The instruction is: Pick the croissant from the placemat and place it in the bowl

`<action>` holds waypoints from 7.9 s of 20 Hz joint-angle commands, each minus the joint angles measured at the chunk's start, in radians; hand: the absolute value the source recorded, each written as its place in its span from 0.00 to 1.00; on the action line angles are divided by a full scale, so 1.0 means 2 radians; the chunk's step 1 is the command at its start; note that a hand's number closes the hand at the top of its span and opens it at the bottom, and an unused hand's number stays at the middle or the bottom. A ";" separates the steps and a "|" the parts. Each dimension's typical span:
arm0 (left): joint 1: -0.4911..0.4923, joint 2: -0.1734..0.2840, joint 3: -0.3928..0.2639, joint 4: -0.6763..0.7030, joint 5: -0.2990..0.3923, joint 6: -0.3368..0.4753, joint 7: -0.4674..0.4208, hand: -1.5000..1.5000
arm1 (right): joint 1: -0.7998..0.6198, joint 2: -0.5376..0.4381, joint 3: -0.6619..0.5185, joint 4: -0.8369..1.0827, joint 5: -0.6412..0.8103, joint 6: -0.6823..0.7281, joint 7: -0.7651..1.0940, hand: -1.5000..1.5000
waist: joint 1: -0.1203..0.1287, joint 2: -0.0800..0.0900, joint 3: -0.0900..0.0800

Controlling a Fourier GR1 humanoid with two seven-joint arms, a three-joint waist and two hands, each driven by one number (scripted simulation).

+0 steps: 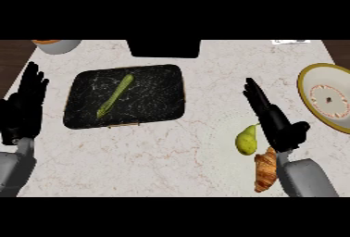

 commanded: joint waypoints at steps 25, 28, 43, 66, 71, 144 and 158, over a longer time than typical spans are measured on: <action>0.008 -0.005 -0.067 -0.071 -0.104 -0.013 0.016 0.50 | 0.197 -0.239 -0.178 0.004 0.080 0.140 -0.270 0.00 | -0.015 -0.001 -0.001; 0.010 -0.003 -0.059 -0.074 -0.105 -0.012 0.022 0.50 | 0.186 -0.264 -0.159 -0.048 0.096 0.150 -0.183 0.00 | -0.012 -0.002 -0.001; -0.012 -0.040 -0.044 -0.057 -0.143 -0.032 0.035 0.50 | 0.094 -0.201 -0.009 -0.127 0.218 0.202 0.033 0.00 | -0.012 0.000 0.000; 0.017 -0.103 0.028 -0.116 -0.214 -0.101 0.081 0.50 | 0.061 -0.091 -0.007 0.025 0.378 0.212 -0.003 0.00 | -0.013 -0.001 0.000; 0.028 -0.113 0.026 -0.136 -0.224 -0.103 0.089 0.50 | 0.060 -0.090 0.014 0.071 0.430 0.170 -0.056 1.00 | -0.012 -0.002 0.000; -0.011 -0.161 0.075 -0.067 -0.265 -0.152 0.036 0.50 | -0.232 -0.179 -0.280 0.504 0.461 -0.425 0.108 1.00 | 0.010 0.014 0.003; -0.003 -0.157 0.077 -0.093 -0.257 -0.162 0.046 0.50 | -0.229 -0.190 -0.420 0.526 0.280 -0.301 -0.128 0.00 | 0.011 0.011 0.005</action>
